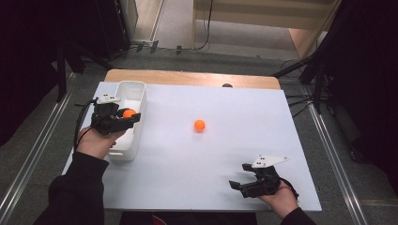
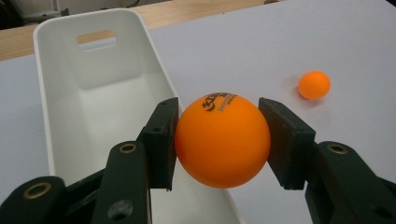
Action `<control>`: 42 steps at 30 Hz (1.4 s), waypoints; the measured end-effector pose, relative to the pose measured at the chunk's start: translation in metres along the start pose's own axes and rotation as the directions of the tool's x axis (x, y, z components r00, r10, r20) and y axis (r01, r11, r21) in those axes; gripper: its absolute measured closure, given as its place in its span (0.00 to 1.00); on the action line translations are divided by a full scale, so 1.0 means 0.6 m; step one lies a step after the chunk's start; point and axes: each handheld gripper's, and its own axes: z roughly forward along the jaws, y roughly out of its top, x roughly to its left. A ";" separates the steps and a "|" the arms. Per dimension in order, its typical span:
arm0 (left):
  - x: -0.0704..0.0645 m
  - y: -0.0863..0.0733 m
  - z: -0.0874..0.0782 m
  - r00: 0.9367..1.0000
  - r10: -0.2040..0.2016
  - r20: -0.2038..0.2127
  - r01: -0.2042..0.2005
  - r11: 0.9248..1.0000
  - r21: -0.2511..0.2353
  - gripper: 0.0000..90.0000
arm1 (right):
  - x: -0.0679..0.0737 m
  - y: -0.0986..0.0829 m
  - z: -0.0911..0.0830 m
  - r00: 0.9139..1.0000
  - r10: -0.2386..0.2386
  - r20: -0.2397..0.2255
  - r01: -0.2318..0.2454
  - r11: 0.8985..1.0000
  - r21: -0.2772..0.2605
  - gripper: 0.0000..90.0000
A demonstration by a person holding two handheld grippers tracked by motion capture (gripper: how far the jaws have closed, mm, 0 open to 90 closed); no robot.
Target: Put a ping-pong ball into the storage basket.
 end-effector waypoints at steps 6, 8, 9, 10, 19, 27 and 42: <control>0.004 0.005 0.014 1.000 -0.004 -0.009 0.004 1.000 0.003 0.56 | 0.003 0.003 0.000 1.000 -0.003 -0.004 0.003 1.000 -0.014 0.14; 0.007 0.006 0.020 1.000 -0.010 -0.011 0.010 1.000 0.004 0.56 | 0.004 0.004 0.001 1.000 -0.009 -0.006 0.009 1.000 -0.015 0.14; 0.008 0.007 0.022 1.000 -0.010 -0.017 0.010 1.000 0.005 0.56 | 0.005 0.004 0.001 1.000 -0.006 -0.006 0.006 1.000 -0.015 0.14; 0.010 0.008 0.024 1.000 -0.011 -0.020 0.011 1.000 0.007 0.56 | 0.006 0.004 0.002 1.000 -0.006 -0.007 0.006 1.000 -0.010 0.14; 0.030 0.022 0.035 0.998 -0.047 -0.035 0.046 0.999 -0.013 0.56 | 0.006 0.004 0.003 1.000 -0.014 -0.003 0.014 1.000 -0.008 0.14; 0.047 0.037 0.049 0.993 -0.093 -0.078 0.092 0.996 -0.020 0.56 | 0.004 0.007 0.002 1.000 -0.016 0.005 0.016 1.000 -0.019 0.14; 0.075 0.064 0.070 0.983 -0.140 -0.117 0.134 0.990 -0.053 0.56 | 0.003 0.005 0.002 1.000 -0.016 0.008 0.016 1.000 -0.012 0.14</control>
